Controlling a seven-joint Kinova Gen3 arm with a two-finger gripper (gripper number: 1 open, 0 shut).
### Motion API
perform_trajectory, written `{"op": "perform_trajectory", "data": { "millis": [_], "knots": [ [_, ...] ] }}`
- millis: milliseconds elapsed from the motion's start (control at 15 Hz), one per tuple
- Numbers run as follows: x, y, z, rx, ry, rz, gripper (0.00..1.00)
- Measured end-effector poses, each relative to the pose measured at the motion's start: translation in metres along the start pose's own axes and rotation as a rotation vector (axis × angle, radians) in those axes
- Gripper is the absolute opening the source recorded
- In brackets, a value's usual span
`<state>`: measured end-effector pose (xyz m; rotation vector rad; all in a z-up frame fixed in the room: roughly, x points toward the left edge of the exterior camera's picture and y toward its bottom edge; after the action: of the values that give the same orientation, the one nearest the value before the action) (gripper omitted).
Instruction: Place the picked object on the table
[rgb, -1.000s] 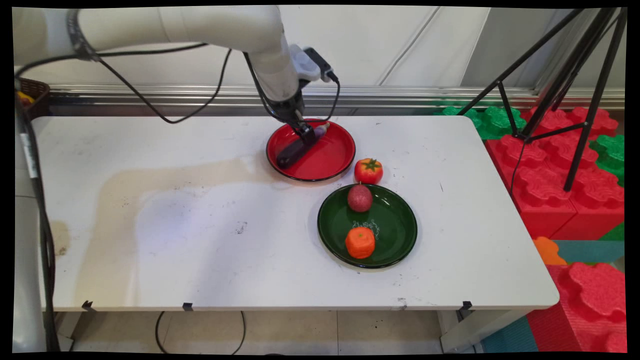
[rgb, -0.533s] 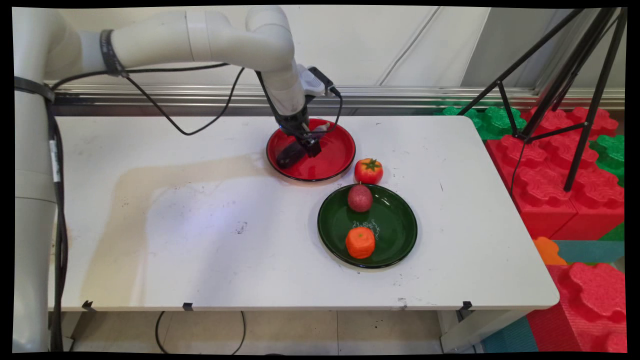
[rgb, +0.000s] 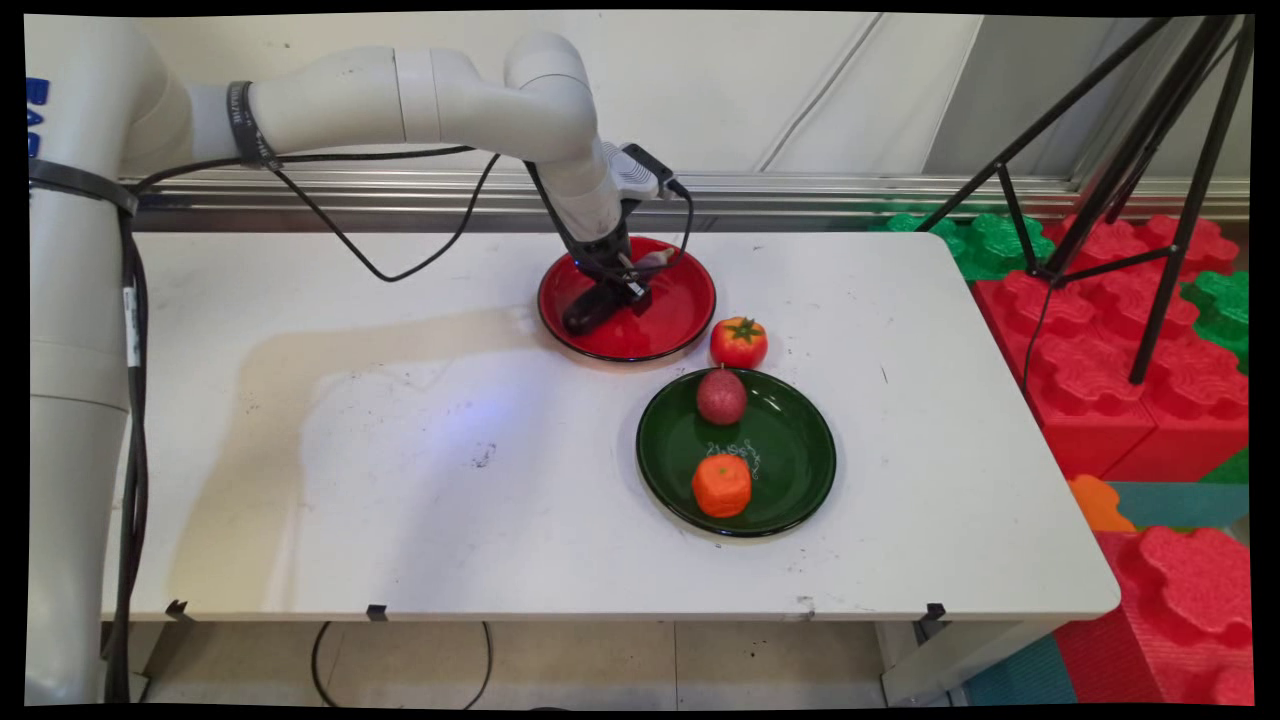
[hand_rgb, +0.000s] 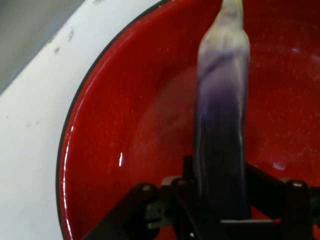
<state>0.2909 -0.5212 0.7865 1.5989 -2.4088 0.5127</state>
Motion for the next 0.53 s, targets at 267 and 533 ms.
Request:
{"op": "perform_trajectory", "data": {
  "millis": [267,533],
  "knots": [
    [-0.003,0.005,-0.012,0.003,0.031,-0.030,0.00],
    [-0.008,0.006,-0.033,0.025,0.062,-0.049,0.00]
  ]
}}
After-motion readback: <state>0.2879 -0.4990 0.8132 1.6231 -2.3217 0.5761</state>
